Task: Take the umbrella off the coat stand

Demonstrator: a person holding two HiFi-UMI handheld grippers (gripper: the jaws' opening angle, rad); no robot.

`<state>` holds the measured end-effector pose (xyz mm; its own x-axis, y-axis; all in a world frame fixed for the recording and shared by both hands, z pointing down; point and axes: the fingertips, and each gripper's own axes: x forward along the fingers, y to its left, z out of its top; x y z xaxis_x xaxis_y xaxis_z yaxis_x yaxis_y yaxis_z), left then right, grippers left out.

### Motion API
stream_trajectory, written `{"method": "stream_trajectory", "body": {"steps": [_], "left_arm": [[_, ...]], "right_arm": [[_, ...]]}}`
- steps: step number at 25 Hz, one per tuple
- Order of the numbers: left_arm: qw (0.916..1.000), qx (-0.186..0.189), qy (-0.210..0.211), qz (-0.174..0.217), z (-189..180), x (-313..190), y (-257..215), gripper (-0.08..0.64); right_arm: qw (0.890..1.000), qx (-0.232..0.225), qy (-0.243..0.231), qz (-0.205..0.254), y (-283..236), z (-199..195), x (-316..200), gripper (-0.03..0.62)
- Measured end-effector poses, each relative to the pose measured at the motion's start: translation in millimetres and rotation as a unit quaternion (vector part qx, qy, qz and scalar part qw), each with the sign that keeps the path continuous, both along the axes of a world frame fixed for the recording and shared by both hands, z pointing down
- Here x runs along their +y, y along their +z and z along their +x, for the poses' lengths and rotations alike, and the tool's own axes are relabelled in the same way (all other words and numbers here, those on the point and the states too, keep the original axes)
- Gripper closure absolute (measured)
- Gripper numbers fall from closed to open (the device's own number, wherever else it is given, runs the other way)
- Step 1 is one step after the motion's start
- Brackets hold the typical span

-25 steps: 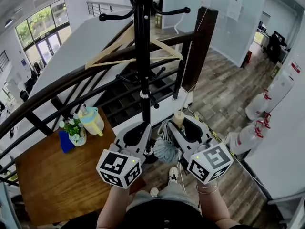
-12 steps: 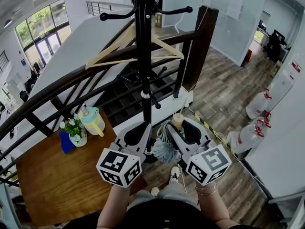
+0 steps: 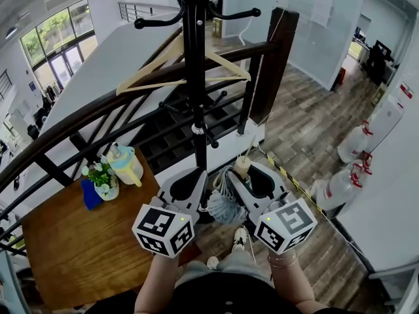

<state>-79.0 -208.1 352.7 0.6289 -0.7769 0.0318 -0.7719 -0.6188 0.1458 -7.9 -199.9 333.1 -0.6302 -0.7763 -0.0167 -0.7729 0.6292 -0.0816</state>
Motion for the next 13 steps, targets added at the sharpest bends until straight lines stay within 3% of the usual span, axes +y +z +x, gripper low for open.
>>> {"method": "stream_trajectory", "body": {"steps": [13], "left_arm": [[1.0000, -0.003, 0.004, -0.003, 9.4, 7.2, 2.0, 0.534]], "right_arm": [[1.000, 0.002, 0.006, -0.001, 2.3, 8.1, 3.4, 0.434]]}}
